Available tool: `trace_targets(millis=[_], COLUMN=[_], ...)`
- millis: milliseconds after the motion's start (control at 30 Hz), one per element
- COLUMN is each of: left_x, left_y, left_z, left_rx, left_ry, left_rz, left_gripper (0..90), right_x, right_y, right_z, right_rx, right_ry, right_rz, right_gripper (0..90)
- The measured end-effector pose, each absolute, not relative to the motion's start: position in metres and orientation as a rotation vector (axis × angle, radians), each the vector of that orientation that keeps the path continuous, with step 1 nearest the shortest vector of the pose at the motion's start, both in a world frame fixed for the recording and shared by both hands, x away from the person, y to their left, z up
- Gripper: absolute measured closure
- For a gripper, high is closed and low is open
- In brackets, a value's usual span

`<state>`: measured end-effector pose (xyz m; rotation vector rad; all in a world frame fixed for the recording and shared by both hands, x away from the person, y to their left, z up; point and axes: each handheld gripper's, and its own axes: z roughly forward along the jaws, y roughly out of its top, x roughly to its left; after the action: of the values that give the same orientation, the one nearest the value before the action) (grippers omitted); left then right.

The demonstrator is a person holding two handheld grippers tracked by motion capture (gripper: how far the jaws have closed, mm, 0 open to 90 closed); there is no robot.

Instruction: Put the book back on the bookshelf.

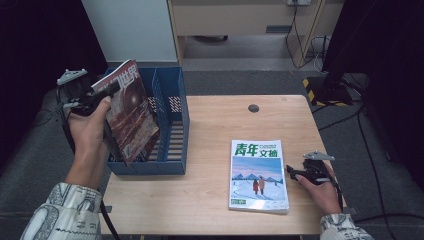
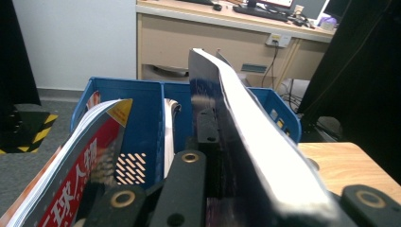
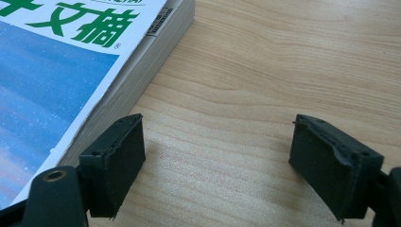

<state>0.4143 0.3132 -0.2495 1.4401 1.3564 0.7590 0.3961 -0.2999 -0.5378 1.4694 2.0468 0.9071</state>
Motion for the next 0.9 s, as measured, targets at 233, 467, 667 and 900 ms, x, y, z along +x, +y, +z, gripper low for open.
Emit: trace_targets(millis=[233, 467, 667, 900], left_x=[0.423, 0.427, 0.433, 0.440], left_y=[0.312, 0.305, 0.303, 0.300], left_z=[-0.251, -0.246, -0.246, -0.249], left_rx=[1.437, 1.445, 1.440, 1.445], left_ry=[1.372, 1.360, 1.366, 1.353], left_rz=[0.757, 0.769, 0.768, 0.794], left_gripper=[83.6, 83.6, 83.7, 83.6], right_x=[0.396, 0.397, 0.397, 0.397], right_y=[-0.300, -0.300, -0.300, -0.300], right_z=[-0.538, -0.538, -0.538, -0.538], right_rx=[1.472, 1.470, 1.469, 1.466], right_ry=[2.046, 2.046, 2.047, 2.049], right_rz=[0.908, 0.908, 0.909, 0.908], right_gripper=[18.5, 18.4, 18.3, 18.1])
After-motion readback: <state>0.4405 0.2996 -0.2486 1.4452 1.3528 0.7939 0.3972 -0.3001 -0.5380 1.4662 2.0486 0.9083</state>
